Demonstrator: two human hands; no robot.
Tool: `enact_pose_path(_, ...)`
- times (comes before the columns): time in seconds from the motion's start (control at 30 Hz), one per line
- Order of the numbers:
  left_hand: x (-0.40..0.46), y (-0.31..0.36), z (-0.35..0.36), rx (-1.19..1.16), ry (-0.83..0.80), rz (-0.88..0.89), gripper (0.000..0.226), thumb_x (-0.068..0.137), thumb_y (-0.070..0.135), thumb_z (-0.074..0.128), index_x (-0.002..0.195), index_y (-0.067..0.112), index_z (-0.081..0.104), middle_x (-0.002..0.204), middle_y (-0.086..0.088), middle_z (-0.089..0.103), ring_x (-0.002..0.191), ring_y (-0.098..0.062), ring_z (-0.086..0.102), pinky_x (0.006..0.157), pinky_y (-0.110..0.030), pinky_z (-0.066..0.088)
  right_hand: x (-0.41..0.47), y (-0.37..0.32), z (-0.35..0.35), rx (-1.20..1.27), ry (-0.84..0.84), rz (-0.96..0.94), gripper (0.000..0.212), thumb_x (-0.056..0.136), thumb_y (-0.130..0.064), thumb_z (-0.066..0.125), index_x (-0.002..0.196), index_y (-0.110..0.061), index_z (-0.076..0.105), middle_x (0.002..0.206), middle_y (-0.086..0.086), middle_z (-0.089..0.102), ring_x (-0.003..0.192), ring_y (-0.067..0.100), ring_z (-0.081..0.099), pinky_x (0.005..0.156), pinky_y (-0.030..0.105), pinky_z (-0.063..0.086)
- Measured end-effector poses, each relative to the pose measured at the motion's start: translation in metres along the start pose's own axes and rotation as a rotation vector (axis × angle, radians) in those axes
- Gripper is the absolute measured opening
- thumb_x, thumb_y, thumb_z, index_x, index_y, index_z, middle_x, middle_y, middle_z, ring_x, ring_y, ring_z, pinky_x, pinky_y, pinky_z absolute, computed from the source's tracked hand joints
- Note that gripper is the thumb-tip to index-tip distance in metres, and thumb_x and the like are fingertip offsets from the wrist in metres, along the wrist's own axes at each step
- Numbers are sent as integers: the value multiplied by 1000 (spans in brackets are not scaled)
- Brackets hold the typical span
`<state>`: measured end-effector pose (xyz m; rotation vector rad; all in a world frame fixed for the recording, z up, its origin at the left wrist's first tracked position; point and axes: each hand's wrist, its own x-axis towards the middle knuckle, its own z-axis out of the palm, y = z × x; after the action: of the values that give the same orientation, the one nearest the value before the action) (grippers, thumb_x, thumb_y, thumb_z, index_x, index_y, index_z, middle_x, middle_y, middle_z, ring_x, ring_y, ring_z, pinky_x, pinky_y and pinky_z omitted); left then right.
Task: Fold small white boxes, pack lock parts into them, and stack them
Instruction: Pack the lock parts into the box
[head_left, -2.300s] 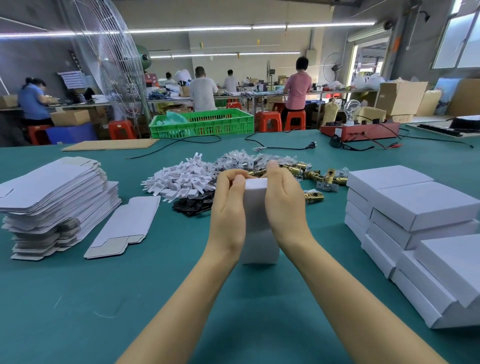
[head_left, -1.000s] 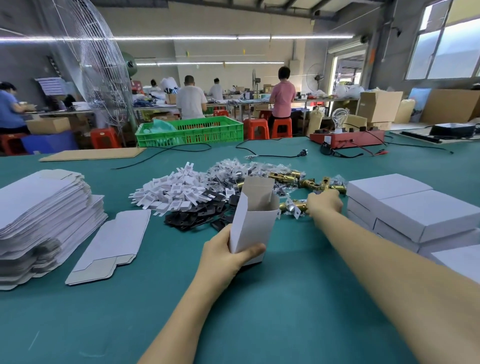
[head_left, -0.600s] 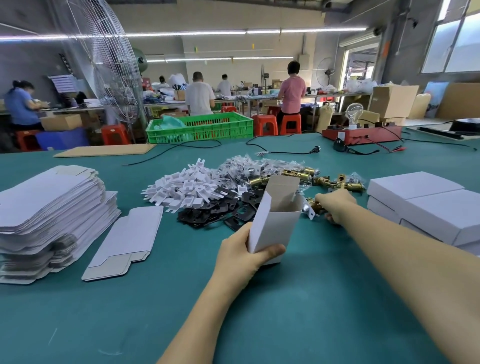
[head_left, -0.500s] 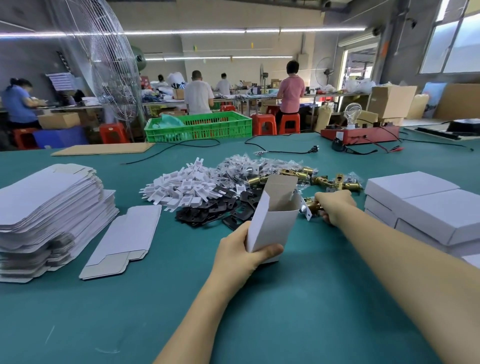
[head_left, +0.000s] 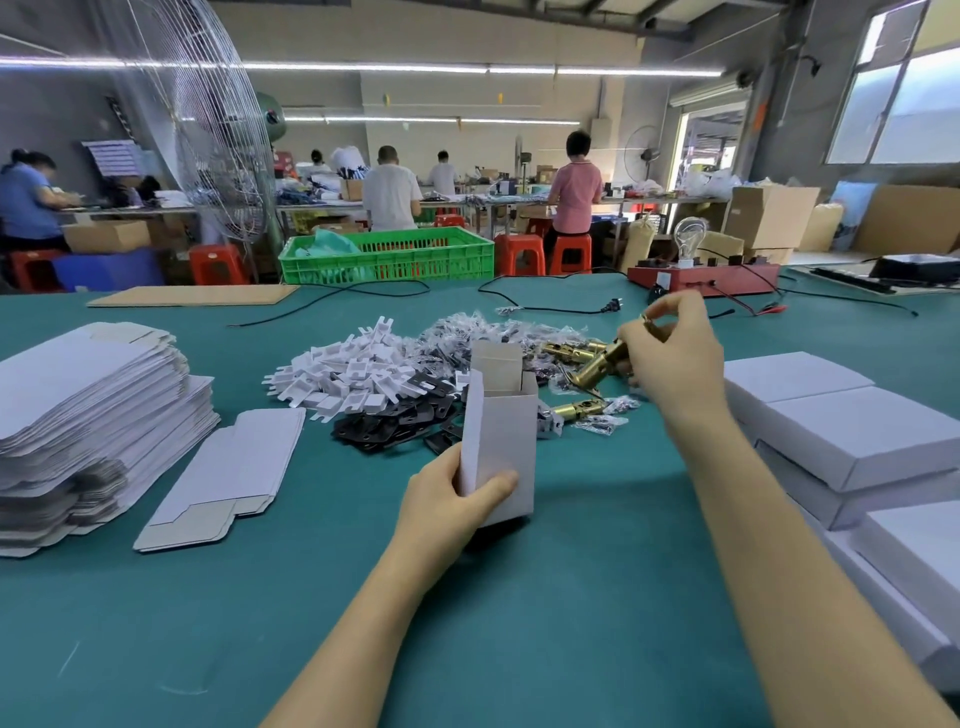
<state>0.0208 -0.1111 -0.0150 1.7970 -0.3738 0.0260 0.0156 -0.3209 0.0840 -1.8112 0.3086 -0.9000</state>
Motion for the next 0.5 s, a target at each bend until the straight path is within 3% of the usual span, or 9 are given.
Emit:
enact_pose_path(0.13,0,1,-1,0,-30,11,38,64,31,77,100,38,68,94,18,72,90,-7,66,76,-21,53,3,-29,-17,173,-145,71,15,86,-12,59,87,-23,48,80,6,68,59,16,70,47,23,51)
enact_pose_path(0.23,0,-2,-3,-10,-41,2,43,72,16,83,110,31,69,102,14,73,98,-12,67,84,-29,54,0,-40,-24,442,-318,183,11,89,-8,58,89,-17,52,67,0,71,60,19,70,46,21,50)
enact_pose_path(0.33,1,-3,-5,-21,-41,-11,42,73,12,83,109,28,70,103,11,73,99,-16,67,86,-33,54,-4,-43,-25,660,-502,272,8,91,-11,57,87,-16,53,69,2,70,65,20,70,52,22,54)
enact_pose_path(0.5,2,-6,-4,22,-60,-9,40,74,12,83,107,31,71,100,14,73,96,-13,67,82,-28,54,-5,-42,-23,598,-612,248,6,91,-10,57,87,-14,56,69,6,69,60,19,68,54,22,56)
